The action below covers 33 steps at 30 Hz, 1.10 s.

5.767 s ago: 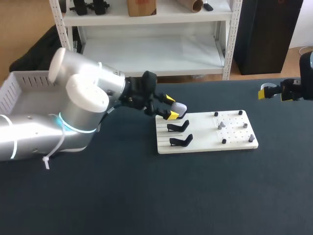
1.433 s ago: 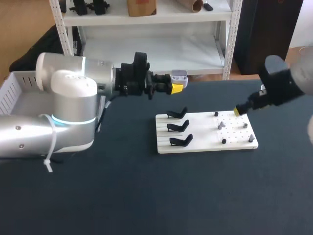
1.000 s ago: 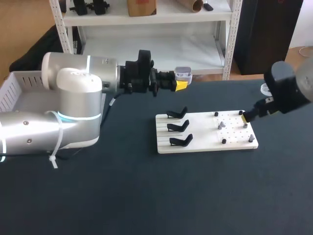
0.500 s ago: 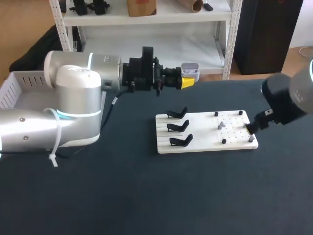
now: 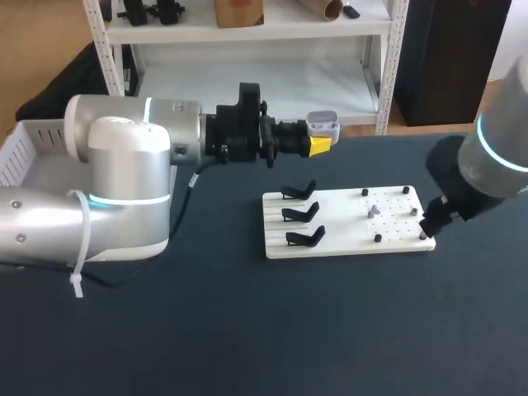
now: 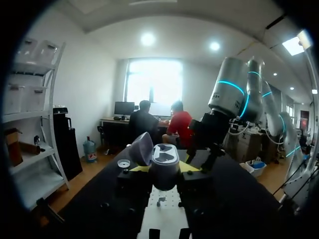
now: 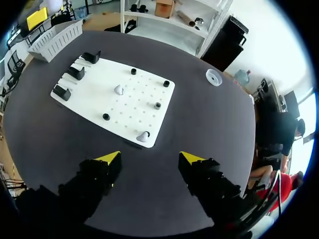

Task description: Pick up each earbud case from the left stands, insert the matching earbuds, close the lid, and place the case in the box.

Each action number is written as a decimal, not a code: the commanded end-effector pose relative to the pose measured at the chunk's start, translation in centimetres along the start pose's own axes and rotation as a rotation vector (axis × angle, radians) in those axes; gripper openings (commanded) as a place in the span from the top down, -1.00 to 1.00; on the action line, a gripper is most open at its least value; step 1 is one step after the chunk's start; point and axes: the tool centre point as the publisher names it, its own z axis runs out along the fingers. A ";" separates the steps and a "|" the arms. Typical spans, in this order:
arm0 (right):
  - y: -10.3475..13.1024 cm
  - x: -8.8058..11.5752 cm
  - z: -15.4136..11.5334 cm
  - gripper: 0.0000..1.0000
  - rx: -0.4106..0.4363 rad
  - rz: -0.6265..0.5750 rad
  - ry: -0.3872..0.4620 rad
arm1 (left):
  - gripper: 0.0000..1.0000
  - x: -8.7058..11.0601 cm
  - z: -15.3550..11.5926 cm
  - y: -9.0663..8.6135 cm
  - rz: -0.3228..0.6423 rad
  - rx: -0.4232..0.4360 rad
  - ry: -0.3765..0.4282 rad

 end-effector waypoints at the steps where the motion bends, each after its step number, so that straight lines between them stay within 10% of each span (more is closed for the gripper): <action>1: 0.9 0.1 0.8 0.51 0.034 -0.030 0.025 | 1.00 0.1 -0.1 -0.5 0.002 -0.039 -0.005; 20: 2.2 0.0 3.5 0.01 0.016 -0.037 0.082 | 1.00 0.1 -0.1 -0.5 0.002 -0.039 -0.005; 33: 1.7 -1.2 4.9 0.01 0.044 -0.032 0.094 | 1.00 0.1 -0.1 -0.5 0.002 -0.039 -0.005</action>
